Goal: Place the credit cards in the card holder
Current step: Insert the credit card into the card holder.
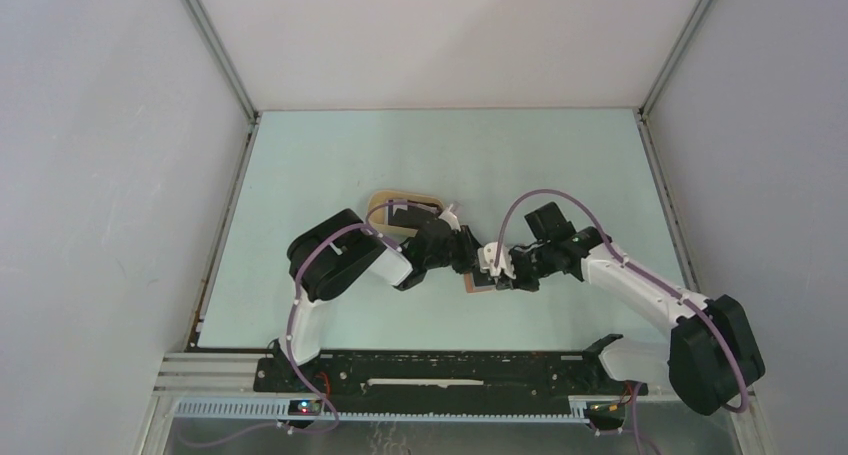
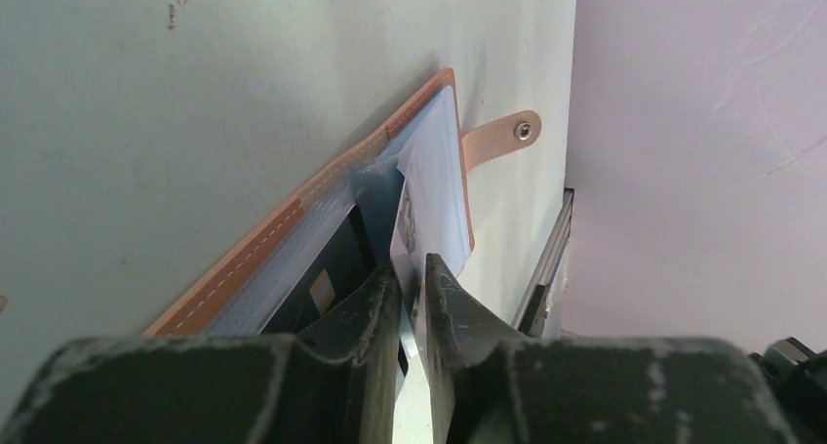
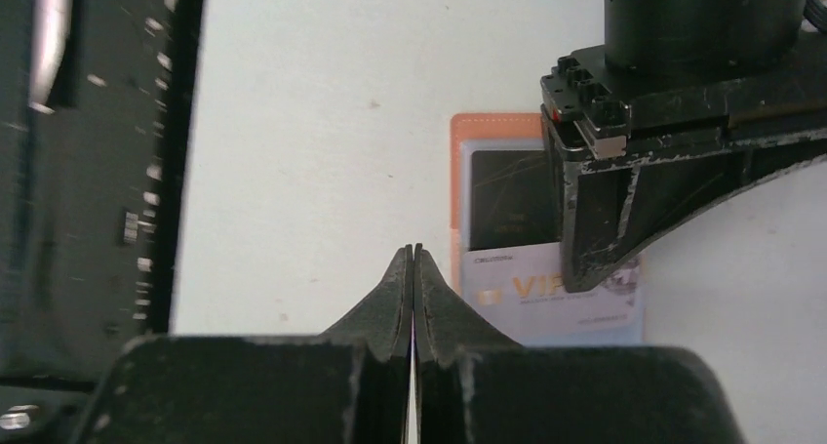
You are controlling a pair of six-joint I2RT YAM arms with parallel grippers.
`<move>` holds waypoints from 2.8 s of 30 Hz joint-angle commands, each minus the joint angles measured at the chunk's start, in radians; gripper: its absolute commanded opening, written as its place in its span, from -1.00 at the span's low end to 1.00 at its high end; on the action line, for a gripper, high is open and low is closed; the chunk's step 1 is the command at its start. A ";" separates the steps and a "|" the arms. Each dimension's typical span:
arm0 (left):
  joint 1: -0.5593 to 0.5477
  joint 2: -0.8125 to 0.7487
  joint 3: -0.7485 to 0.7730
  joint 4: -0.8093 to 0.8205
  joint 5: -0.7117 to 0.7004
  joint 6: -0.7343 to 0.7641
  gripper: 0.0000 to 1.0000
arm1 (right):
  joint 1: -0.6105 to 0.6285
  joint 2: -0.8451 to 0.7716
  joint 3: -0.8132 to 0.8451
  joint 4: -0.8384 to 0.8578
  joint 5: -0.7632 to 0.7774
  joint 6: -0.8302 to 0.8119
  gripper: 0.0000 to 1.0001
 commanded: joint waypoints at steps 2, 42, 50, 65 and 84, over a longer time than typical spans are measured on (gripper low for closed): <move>0.007 0.039 -0.038 -0.069 0.010 0.069 -0.59 | 0.063 0.023 -0.053 0.266 0.172 -0.163 -1.00; 0.016 0.050 -0.031 -0.093 -0.004 0.093 -0.42 | 0.094 0.186 -0.083 0.337 0.452 -0.171 -1.00; 0.018 0.036 -0.051 -0.064 -0.012 0.092 -0.37 | 0.040 0.173 -0.083 0.323 0.451 -0.170 -1.00; 0.004 -0.271 -0.274 0.167 -0.058 0.259 -0.30 | -0.206 -0.022 0.121 -0.012 -0.044 0.197 -0.23; -0.188 -1.000 -0.411 -0.189 -0.739 0.954 0.51 | -0.470 0.358 0.282 -0.130 -0.097 0.653 -0.04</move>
